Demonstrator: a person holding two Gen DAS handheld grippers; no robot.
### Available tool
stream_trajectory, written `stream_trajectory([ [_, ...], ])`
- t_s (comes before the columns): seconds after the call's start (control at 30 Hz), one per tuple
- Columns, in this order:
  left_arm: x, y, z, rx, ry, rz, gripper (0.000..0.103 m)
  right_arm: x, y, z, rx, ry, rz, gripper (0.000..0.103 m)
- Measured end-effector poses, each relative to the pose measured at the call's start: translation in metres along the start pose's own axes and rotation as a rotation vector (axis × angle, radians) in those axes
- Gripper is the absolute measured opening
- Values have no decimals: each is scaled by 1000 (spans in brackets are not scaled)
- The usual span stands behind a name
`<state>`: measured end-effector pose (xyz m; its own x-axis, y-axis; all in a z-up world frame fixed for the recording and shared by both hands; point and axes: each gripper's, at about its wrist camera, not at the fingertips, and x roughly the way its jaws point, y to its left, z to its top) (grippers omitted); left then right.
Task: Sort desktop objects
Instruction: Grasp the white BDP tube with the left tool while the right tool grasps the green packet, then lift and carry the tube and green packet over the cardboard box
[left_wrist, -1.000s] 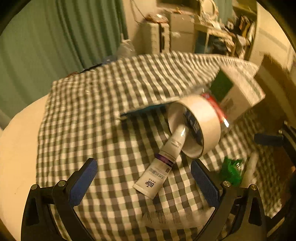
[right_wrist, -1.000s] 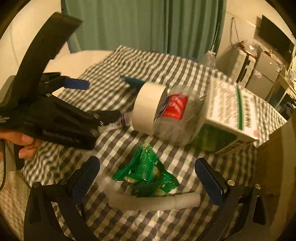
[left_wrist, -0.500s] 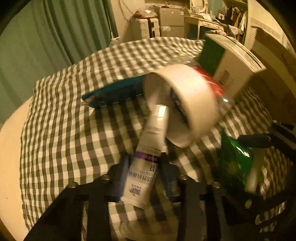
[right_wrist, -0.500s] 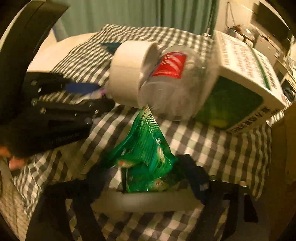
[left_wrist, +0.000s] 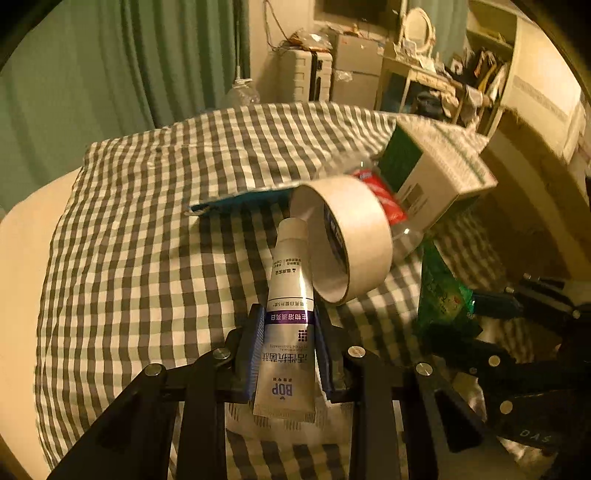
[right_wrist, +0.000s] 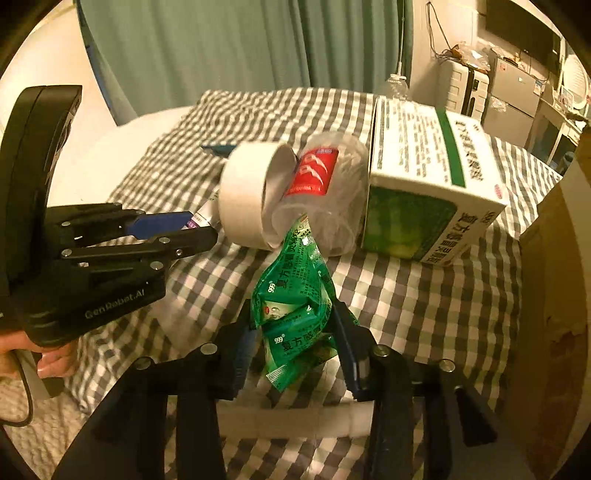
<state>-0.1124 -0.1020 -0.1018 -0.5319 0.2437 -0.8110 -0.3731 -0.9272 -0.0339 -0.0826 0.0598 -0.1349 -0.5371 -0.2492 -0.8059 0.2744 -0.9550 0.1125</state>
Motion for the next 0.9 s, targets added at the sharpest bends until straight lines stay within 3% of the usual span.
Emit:
stream_trajectory([
  [0.33, -44, 9, 9, -53, -113, 42, 25, -37, 23, 11, -14, -119, 24, 40],
  [0.9, -164, -17, 1, -41, -401, 136, 25, -141, 54, 14, -67, -346, 17, 40],
])
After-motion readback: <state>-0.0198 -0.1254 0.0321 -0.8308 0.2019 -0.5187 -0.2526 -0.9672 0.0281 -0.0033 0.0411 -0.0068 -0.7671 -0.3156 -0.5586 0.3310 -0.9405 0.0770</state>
